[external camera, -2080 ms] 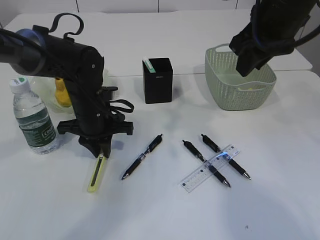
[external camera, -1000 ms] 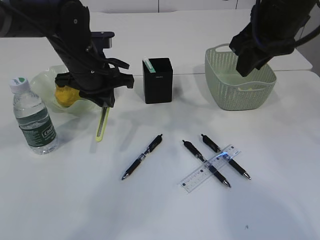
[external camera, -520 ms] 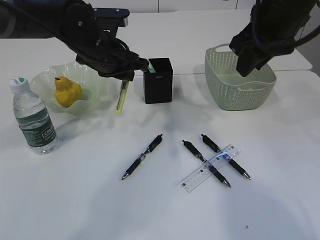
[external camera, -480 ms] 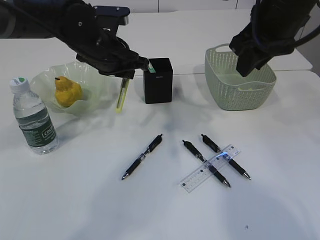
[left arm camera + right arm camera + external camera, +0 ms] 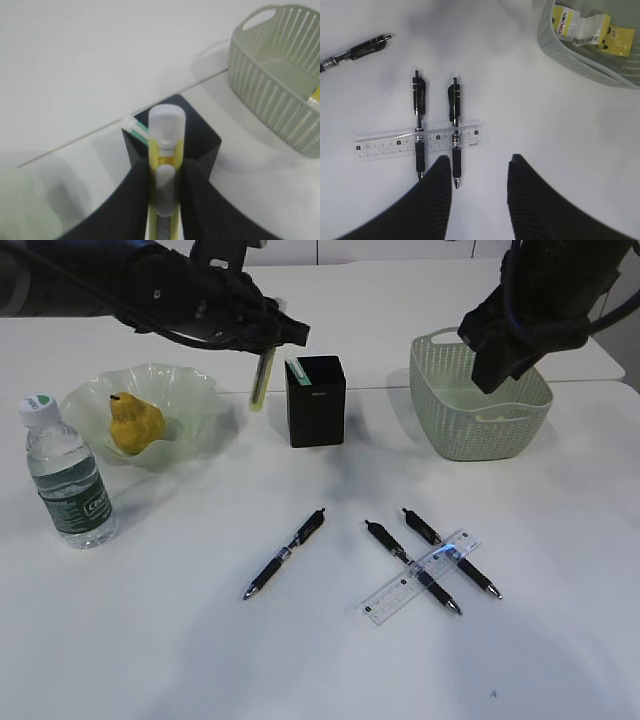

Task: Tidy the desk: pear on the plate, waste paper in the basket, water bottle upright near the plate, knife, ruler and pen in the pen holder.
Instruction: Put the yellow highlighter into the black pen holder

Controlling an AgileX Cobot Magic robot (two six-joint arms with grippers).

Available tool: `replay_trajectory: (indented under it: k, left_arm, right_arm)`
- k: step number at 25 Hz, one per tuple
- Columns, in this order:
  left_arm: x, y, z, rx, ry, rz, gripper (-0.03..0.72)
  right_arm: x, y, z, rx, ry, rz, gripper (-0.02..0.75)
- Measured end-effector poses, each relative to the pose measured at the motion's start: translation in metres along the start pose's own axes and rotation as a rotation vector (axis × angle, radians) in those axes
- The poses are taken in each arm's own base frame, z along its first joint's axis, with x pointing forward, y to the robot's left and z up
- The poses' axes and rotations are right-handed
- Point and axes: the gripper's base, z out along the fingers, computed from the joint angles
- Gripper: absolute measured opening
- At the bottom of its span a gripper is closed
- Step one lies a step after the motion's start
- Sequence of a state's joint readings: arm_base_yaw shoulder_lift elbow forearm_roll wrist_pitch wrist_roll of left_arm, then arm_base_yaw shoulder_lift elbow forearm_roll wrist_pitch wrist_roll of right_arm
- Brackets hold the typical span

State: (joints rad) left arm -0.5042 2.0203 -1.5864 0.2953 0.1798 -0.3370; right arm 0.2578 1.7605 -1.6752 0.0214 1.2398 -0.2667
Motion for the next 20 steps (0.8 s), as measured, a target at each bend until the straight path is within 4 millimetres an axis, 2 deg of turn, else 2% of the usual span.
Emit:
replay_trajectory:
  k: [13,17,20]
  left_arm:
    - [-0.025,-0.009,-0.004,0.099,-0.284,0.007,0.112]
    - [-0.027,-0.010,-0.003,0.114,-0.320,0.009,0.112]
    - [-0.021,-0.012,0.005,0.126,-0.332,0.009,0.112]
  right_arm:
    - [0.000,0.000,0.000,0.000,0.000,0.000,0.314]
    - [0.000,0.000,0.000,0.000,0.000,0.000,0.314]
    - [0.000,0.000,0.000,0.000,0.000,0.000,0.314]
